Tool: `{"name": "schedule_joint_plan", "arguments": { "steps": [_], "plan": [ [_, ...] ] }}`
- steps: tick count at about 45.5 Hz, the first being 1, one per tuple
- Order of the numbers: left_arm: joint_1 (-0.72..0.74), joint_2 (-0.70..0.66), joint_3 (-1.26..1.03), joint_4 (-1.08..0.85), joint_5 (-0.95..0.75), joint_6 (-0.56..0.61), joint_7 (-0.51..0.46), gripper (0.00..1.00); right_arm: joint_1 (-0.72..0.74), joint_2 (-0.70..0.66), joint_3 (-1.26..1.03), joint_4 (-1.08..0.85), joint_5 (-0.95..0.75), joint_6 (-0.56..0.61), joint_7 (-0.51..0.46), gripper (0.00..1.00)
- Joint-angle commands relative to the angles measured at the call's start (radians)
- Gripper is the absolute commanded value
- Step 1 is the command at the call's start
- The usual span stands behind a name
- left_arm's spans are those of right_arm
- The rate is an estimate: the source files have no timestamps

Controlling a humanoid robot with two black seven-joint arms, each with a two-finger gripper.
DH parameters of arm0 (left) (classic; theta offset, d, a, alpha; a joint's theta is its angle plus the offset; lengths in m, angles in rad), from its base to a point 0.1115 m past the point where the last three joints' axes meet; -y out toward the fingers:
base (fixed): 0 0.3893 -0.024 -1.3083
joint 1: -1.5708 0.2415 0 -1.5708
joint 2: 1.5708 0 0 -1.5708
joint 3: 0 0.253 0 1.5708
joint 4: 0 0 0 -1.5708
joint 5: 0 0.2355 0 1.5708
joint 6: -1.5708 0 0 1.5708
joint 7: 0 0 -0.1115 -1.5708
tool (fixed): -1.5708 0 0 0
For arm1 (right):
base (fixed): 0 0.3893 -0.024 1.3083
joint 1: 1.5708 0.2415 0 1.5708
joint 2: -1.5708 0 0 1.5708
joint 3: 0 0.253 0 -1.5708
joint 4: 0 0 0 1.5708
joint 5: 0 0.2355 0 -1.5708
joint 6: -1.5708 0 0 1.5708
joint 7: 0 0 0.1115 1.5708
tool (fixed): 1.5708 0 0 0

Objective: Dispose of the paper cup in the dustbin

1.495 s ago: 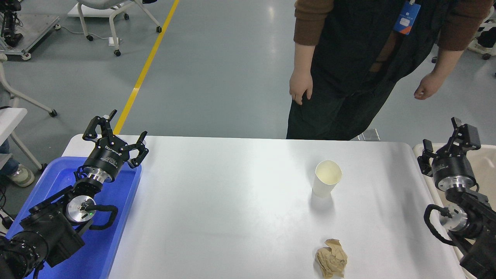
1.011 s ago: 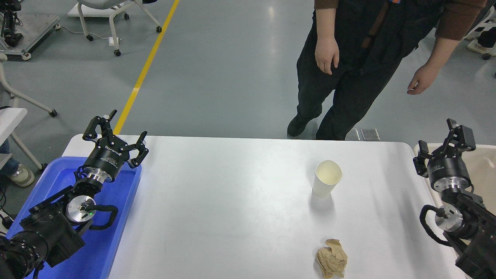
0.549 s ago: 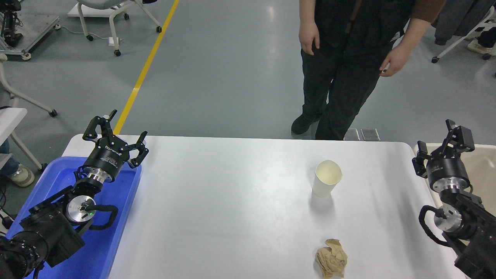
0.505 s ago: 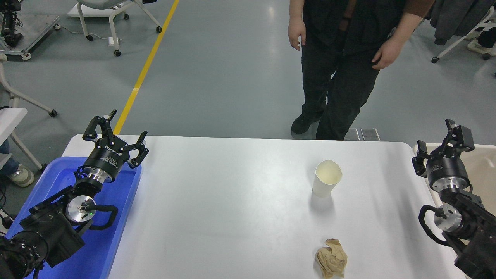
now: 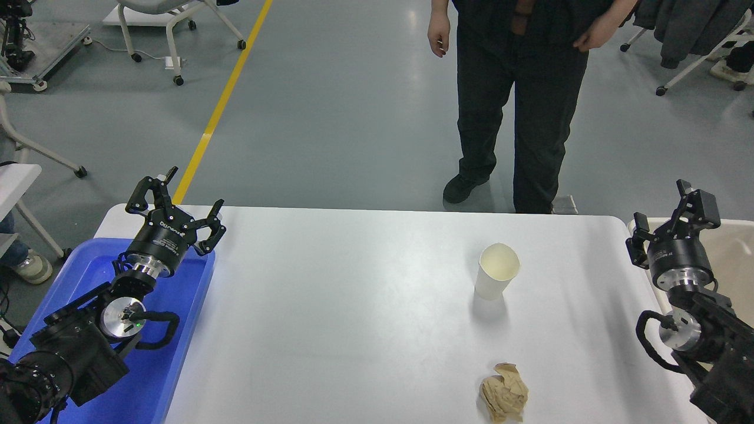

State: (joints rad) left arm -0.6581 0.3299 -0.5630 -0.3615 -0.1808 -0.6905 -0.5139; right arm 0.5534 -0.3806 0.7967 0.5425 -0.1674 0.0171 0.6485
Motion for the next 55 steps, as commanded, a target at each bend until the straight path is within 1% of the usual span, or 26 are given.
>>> {"name": "schedule_joint_plan", "arguments": {
  "steps": [1, 31, 43, 48, 55],
  "plan": [
    [0.000, 0.000, 0.000, -0.001, 0.000, 0.000, 0.000, 1.00, 0.002, -0.001, -0.005, 0.001, 0.000, 0.003, 0.000, 0.99],
    [0.000, 0.001, 0.000, 0.001, 0.000, 0.000, 0.000, 1.00, 0.003, -0.003, -0.005, -0.001, 0.000, 0.003, -0.001, 0.99],
    [0.000, 0.000, 0.000, 0.001, 0.000, 0.000, 0.000, 1.00, 0.011, -0.043, -0.014, -0.001, -0.014, 0.004, -0.001, 0.99],
    [0.000, 0.000, 0.000, 0.001, 0.001, -0.001, 0.000, 1.00, 0.028, -0.078, -0.088, -0.003, -0.017, 0.004, -0.001, 0.99],
    [0.000, 0.001, 0.000, 0.001, 0.000, -0.001, 0.000, 1.00, 0.103, -0.149, -0.325, -0.004, -0.017, 0.001, -0.003, 0.99]
  ]
}}
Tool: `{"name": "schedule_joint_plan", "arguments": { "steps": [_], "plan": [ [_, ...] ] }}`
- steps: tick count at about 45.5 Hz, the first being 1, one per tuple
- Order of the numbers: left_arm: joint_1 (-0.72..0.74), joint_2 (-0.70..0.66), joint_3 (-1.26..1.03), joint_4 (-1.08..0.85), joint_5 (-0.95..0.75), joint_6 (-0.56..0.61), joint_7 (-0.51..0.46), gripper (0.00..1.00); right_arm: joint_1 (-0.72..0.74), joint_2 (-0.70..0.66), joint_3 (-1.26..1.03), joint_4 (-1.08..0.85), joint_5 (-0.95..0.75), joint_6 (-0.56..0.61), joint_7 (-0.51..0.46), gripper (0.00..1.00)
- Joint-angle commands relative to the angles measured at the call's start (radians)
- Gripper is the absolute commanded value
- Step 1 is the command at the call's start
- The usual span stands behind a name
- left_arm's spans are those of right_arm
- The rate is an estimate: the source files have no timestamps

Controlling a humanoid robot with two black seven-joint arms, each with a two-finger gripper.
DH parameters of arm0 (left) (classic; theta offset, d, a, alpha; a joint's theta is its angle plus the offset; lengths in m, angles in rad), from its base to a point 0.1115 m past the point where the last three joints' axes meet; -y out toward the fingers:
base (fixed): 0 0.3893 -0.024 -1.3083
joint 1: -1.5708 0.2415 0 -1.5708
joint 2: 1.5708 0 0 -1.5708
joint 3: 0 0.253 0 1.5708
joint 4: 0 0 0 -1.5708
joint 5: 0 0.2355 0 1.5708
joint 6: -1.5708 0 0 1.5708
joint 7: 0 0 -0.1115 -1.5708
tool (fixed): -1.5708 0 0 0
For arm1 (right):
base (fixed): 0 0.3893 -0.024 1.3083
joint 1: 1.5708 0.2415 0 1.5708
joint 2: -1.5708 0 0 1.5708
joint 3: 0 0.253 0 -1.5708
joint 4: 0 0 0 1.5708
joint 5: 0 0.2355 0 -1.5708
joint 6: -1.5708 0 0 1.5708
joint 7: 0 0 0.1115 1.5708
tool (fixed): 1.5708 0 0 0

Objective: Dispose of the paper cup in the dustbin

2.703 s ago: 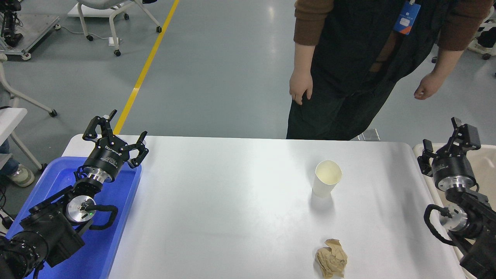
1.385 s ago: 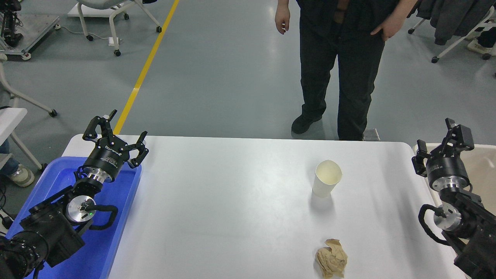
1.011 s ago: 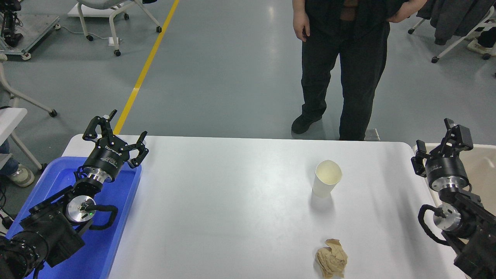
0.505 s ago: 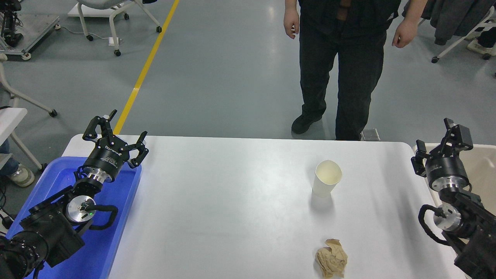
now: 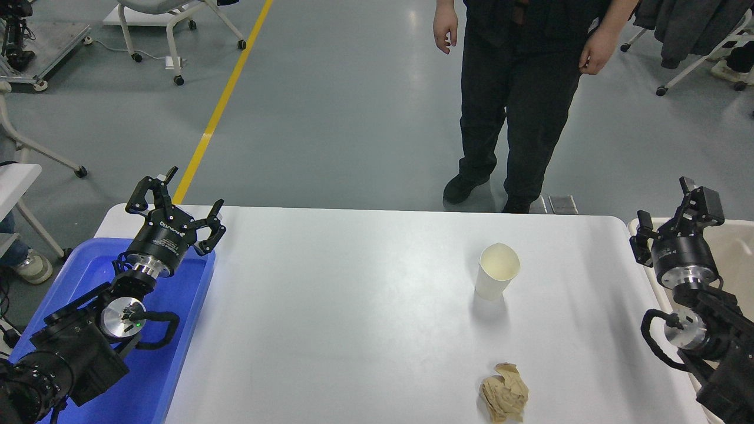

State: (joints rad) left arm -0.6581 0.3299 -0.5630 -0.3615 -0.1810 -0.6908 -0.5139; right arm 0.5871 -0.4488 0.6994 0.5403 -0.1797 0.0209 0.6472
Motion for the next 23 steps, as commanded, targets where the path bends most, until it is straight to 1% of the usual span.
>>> {"name": "schedule_joint_plan", "arguments": {
  "steps": [1, 12, 23],
  "plan": [
    [0.000, 0.000, 0.000, 0.000, 0.000, 0.000, 0.000, 1.00, 0.077, -0.090, -0.263, -0.002, -0.004, -0.002, -0.001, 0.99],
    [0.000, 0.000, 0.000, 0.000, 0.001, 0.000, 0.000, 1.00, 0.232, -0.160, -0.690, 0.003, -0.012, 0.002, -0.006, 0.99],
    [0.000, 0.000, 0.000, -0.001, 0.000, 0.000, 0.000, 1.00, 0.422, -0.166, -1.132, 0.012, -0.098, 0.004, -0.006, 0.99]
  ]
}}
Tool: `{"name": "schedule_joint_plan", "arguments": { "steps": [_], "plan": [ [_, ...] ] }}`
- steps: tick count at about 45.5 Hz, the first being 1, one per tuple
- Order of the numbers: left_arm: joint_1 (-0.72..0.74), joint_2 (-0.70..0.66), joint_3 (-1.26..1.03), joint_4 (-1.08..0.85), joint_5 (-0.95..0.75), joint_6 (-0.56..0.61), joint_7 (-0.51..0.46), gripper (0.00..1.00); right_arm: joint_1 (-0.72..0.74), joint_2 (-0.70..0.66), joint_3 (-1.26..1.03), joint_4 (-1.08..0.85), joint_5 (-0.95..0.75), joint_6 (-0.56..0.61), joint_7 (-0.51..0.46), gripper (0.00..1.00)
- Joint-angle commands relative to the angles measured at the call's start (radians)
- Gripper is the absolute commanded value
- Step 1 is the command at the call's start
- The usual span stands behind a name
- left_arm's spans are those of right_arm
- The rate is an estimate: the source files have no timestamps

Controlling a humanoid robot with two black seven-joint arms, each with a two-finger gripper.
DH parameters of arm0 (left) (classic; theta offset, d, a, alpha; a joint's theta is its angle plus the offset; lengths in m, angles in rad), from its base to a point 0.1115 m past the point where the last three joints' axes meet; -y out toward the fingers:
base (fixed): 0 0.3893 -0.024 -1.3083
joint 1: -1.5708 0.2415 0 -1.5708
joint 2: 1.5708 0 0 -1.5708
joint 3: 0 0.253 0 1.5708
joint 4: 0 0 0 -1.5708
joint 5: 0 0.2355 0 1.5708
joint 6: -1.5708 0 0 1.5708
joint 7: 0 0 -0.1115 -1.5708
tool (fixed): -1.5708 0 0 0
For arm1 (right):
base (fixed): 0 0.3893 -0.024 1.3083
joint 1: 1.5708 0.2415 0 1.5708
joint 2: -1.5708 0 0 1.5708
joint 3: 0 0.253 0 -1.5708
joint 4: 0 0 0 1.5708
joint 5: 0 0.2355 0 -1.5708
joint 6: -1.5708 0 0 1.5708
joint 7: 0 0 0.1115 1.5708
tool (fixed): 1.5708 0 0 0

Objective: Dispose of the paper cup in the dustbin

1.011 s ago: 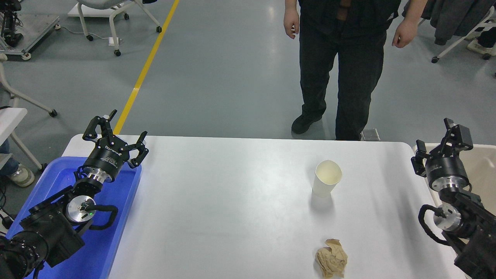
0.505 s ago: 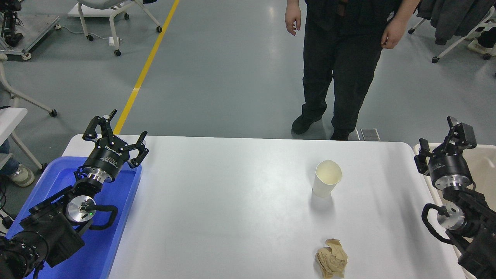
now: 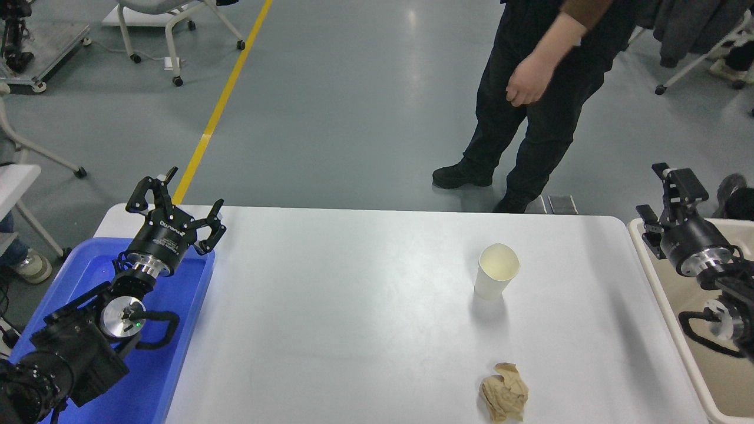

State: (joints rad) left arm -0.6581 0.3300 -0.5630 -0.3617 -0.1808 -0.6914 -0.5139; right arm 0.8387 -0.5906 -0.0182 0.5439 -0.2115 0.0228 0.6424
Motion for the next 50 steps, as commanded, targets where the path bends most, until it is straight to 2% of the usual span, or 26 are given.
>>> {"name": "schedule_joint_plan", "arguments": {
  "steps": [1, 9, 21, 28, 37, 50],
  "plan": [
    [0.000, 0.000, 0.000, 0.000, 0.000, 0.001, 0.000, 1.00, 0.184, -0.025, -0.443, 0.008, -0.078, 0.002, -0.001, 0.99],
    [0.000, 0.000, 0.000, 0.000, 0.000, 0.000, 0.000, 1.00, 0.278, -0.014, -0.591, 0.014, -0.239, 0.002, 0.000, 0.99],
    [0.000, 0.000, 0.000, 0.000, 0.000, 0.000, 0.000, 1.00, 0.370, -0.014, -0.614, 0.053, -0.590, 0.002, 0.003, 0.99],
    [0.000, 0.000, 0.000, 0.000, 0.001, 0.000, 0.000, 1.00, 0.442, -0.012, -0.618, 0.122, -0.739, 0.002, 0.003, 0.99],
    [0.000, 0.000, 0.000, 0.001, 0.000, 0.000, 0.000, 1.00, 0.496, 0.081, -0.738, 0.125, -0.784, 0.000, 0.003, 0.99],
    [0.000, 0.000, 0.000, 0.000, 0.000, 0.001, 0.000, 1.00, 0.484, 0.250, -0.827, 0.027, -0.779, -0.001, 0.002, 0.99]
  ]
}}
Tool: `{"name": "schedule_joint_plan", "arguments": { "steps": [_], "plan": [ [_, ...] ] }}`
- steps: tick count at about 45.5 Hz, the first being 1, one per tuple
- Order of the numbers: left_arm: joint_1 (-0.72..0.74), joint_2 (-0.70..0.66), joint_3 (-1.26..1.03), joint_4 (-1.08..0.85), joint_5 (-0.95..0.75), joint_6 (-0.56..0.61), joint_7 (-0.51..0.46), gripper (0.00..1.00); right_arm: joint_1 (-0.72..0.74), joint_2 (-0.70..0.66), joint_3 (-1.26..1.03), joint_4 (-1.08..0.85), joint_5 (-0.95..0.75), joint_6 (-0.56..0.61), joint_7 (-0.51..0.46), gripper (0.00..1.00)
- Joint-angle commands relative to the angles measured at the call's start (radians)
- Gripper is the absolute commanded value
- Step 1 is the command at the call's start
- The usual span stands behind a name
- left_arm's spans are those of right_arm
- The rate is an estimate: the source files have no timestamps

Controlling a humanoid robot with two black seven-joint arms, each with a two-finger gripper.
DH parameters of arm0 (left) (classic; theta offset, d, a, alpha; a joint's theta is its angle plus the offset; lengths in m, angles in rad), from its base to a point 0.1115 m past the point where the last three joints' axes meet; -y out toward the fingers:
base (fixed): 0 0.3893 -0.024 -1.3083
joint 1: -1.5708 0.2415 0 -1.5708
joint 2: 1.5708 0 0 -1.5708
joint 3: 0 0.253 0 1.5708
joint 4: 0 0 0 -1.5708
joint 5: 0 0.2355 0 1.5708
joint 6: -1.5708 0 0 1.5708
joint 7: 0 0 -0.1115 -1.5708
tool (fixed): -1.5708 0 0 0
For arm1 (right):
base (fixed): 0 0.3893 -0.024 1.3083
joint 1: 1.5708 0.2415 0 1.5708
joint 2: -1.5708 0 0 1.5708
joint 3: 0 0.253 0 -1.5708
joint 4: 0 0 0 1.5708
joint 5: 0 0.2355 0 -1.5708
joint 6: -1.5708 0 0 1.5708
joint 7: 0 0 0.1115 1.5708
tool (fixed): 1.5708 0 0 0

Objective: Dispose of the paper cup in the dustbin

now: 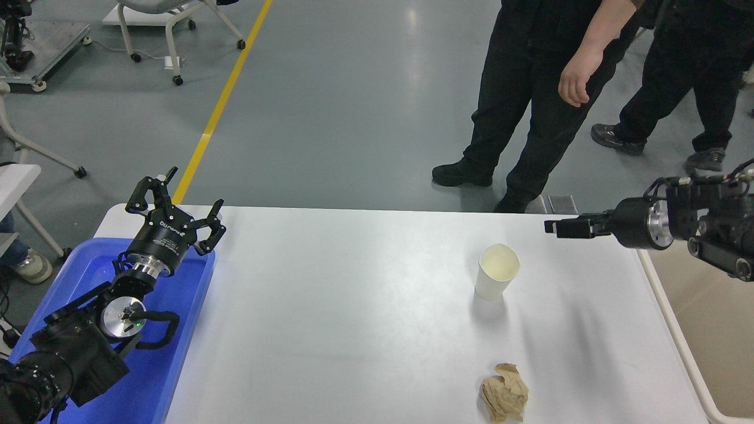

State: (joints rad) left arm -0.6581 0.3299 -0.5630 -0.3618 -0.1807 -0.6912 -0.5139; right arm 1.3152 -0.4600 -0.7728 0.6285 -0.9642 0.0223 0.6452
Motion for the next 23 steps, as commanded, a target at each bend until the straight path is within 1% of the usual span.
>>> {"name": "schedule_joint_plan", "arguments": {
  "steps": [1, 7, 18, 23],
  "plan": [
    [0.000, 0.000, 0.000, 0.000, 0.000, 0.001, 0.000, 1.00, 0.004, 0.127, -0.072, -0.059, -0.027, -0.001, -0.001, 0.99],
    [0.000, 0.000, 0.000, 0.000, 0.000, -0.001, 0.000, 1.00, -0.001, 0.158, -0.072, -0.061, -0.027, -0.004, -0.002, 0.99],
    [0.000, 0.000, 0.000, 0.000, 0.000, -0.001, 0.000, 1.00, -0.022, 0.172, -0.071, -0.070, -0.018, -0.010, -0.010, 0.99],
    [0.000, 0.000, 0.000, 0.000, 0.001, -0.001, 0.000, 1.00, -0.068, 0.199, -0.069, -0.136, -0.016, -0.010, -0.013, 0.99]
  ]
}}
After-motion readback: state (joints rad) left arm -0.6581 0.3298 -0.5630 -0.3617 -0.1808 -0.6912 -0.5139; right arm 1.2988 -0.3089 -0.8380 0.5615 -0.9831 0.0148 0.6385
